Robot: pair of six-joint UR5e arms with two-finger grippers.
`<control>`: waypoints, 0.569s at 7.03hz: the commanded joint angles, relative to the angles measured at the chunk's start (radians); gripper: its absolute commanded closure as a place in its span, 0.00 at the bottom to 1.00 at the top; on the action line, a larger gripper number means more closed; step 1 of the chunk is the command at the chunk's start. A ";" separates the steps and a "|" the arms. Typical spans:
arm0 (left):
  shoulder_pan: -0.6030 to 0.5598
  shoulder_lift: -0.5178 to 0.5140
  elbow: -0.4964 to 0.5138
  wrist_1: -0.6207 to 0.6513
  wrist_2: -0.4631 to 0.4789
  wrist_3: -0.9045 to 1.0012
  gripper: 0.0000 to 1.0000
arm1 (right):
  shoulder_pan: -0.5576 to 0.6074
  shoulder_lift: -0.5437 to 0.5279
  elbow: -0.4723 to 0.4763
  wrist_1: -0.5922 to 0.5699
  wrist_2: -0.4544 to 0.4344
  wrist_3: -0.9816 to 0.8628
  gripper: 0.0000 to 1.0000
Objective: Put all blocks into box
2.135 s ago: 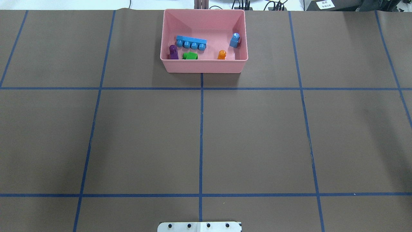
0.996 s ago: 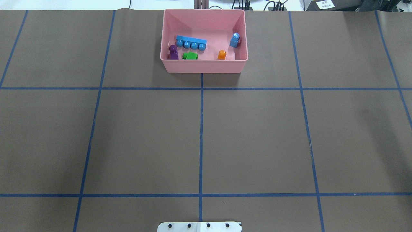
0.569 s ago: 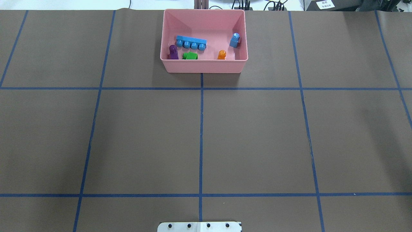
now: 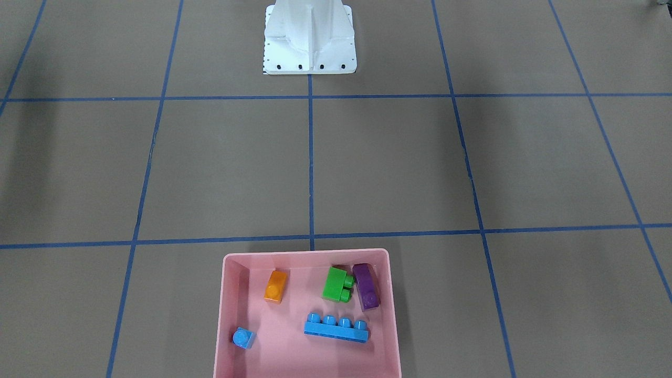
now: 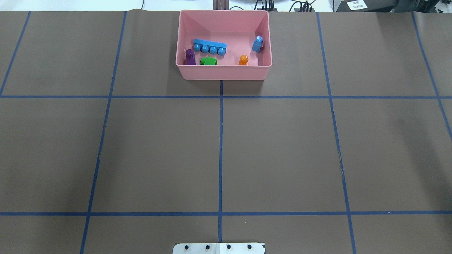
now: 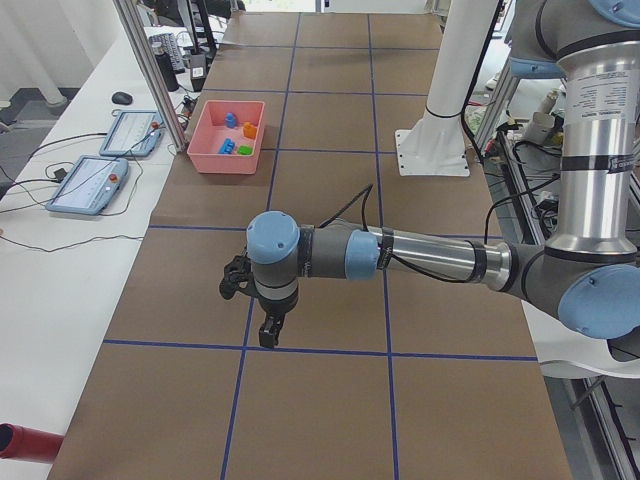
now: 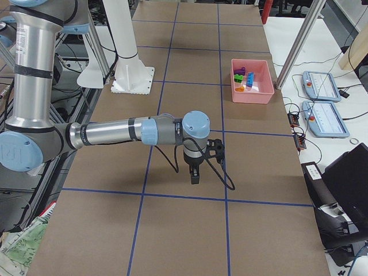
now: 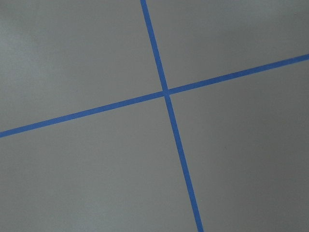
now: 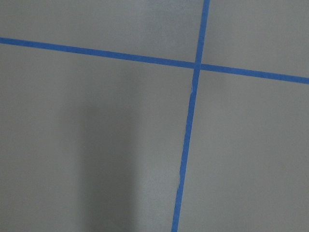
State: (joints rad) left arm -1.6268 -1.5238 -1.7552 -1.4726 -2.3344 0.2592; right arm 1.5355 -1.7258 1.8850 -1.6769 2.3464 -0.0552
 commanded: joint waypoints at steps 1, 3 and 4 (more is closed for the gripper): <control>0.001 -0.001 0.000 0.000 0.001 0.000 0.00 | 0.000 0.000 0.000 0.000 0.002 0.002 0.00; 0.001 -0.001 0.000 0.000 0.001 0.000 0.00 | 0.000 0.000 -0.001 -0.001 0.022 0.003 0.00; 0.001 0.000 0.002 0.000 0.001 0.000 0.00 | -0.001 0.000 -0.003 -0.001 0.022 0.005 0.00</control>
State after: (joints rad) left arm -1.6260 -1.5244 -1.7544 -1.4726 -2.3332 0.2592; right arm 1.5353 -1.7258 1.8836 -1.6780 2.3652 -0.0520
